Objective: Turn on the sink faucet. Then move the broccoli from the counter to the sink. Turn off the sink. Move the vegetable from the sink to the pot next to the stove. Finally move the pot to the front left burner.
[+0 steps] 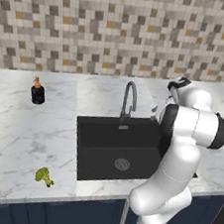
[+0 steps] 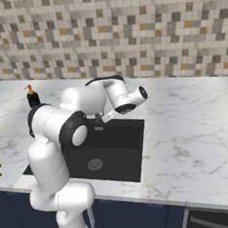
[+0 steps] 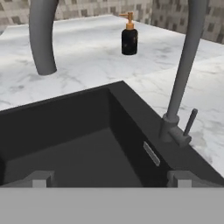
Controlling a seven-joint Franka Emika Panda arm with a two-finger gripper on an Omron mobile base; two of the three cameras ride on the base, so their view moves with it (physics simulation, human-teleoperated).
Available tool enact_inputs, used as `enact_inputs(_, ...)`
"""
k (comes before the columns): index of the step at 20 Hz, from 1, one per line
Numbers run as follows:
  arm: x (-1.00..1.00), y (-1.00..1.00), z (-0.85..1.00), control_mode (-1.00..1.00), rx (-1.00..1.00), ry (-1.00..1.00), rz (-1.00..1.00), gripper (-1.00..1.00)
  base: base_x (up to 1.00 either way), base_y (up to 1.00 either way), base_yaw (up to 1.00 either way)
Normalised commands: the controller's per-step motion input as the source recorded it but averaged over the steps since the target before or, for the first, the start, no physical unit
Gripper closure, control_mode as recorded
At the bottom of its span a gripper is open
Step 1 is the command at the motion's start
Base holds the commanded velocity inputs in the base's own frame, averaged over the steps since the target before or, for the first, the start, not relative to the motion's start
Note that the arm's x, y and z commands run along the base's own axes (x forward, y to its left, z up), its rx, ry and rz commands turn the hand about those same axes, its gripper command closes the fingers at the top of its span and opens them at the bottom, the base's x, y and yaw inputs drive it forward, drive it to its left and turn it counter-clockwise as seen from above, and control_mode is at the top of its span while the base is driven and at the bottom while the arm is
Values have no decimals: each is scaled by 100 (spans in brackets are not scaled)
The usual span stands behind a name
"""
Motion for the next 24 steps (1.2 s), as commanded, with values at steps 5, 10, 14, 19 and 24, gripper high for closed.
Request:
enact_inputs(5, 32, 38, -15, -100, 0, 0, 0, -100, 0, 0, 0)
enact_inputs(10, 26, 19, -12, -100, 0, -2, 5, -100, 0, 0, 0)
enact_inputs(14, 27, 10, -11, -100, 1, -4, 9, -100, 0, 0, 0)
enact_inputs(19, 30, 7, -12, -100, 1, -5, 10, -100, 0, 0, 0)
enact_inputs(24, 37, 5, -6, -100, 3, -3, 11, -100, 0, 0, 0)
